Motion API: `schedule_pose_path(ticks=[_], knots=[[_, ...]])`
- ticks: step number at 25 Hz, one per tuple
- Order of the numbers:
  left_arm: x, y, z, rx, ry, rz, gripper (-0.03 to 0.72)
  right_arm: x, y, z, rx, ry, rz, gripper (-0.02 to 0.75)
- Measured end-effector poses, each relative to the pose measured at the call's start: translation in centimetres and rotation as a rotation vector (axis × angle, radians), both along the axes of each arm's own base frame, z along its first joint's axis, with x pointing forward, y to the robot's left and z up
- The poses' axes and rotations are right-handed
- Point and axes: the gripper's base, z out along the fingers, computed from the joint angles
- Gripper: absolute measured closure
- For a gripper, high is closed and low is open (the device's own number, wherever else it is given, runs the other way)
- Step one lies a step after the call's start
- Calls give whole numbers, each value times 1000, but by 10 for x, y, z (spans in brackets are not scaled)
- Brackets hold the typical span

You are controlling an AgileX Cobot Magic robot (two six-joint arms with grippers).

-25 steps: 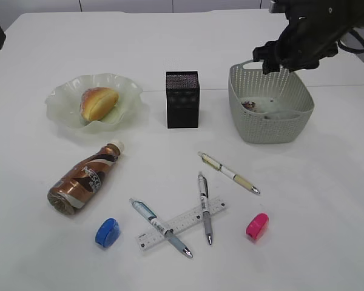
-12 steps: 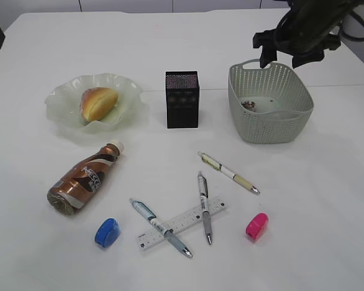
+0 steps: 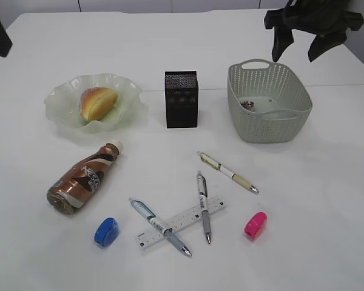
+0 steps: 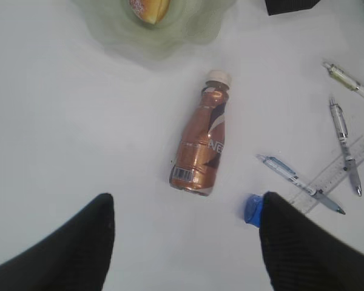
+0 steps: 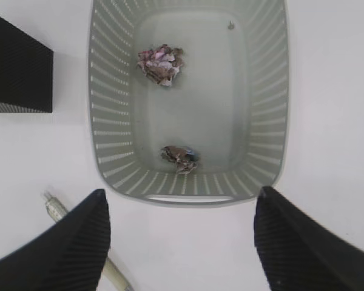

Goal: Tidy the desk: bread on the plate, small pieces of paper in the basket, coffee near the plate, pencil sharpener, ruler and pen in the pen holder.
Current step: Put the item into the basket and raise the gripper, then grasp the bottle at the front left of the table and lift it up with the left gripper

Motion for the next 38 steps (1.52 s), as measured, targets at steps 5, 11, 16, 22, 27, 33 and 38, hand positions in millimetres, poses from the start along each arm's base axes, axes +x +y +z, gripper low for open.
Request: schedule_pose_path(ticks=[5, 11, 16, 22, 27, 33, 38], knots=[[17, -21, -27, 68, 71, -72, 148, -8, 8, 13, 81, -7, 77, 166], [49, -37, -82, 181, 199, -109, 148, -34, 8, 62, 115, -110, 106, 166], [70, -44, -129, 221, 311, -128, 148, -66, 3, 93, 123, -162, 112, 166], [91, -55, -152, 230, 340, -154, 148, -111, -5, 96, 99, -124, 108, 166], [108, -77, -163, 232, 319, -197, 148, -150, -12, 97, 83, -113, 105, 166], [118, -91, -194, 244, 366, -219, 148, -189, -18, 103, 70, -130, 113, 166], [122, -92, -217, 260, 413, -222, 148, -208, -23, 116, 46, -185, 111, 166]])
